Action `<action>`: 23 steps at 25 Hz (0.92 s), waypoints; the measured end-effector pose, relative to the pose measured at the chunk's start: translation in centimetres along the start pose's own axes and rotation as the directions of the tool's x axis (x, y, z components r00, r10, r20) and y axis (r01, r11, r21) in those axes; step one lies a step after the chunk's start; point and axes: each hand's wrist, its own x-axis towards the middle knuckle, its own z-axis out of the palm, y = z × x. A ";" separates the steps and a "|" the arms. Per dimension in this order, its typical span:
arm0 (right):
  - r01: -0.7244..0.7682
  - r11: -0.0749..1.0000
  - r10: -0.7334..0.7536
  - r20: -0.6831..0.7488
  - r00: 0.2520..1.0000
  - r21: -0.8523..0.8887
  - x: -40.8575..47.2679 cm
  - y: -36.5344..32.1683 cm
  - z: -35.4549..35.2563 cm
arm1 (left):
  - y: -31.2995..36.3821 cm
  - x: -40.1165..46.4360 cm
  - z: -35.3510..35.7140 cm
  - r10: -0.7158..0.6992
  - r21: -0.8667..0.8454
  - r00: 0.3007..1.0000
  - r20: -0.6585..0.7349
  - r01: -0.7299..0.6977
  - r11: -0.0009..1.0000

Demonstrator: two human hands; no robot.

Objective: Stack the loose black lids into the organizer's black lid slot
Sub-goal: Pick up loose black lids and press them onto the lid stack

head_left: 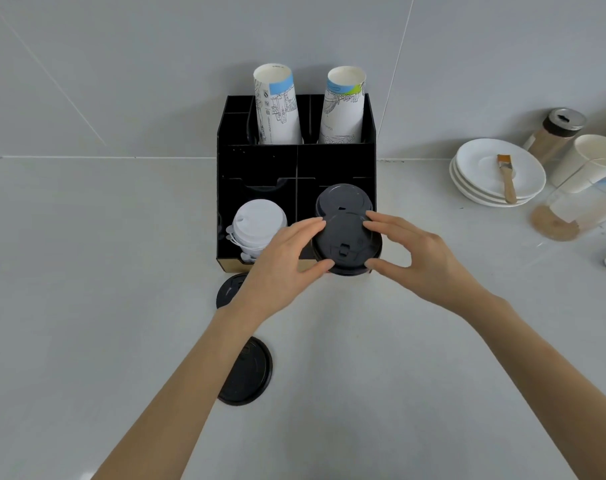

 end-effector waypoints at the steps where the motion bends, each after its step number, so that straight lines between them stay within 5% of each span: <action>1: -0.001 1.000 0.001 -0.006 1.000 -0.013 0.6 0.1 -0.3 | 0.0 0.6 -0.2 -0.004 -0.002 1.000 -0.008 0.004 1.000; 23: -0.105 0.992 0.107 0.027 0.994 -0.071 7.0 3.3 0.0 | -2.5 7.9 1.6 -0.095 0.008 0.995 0.015 0.095 0.995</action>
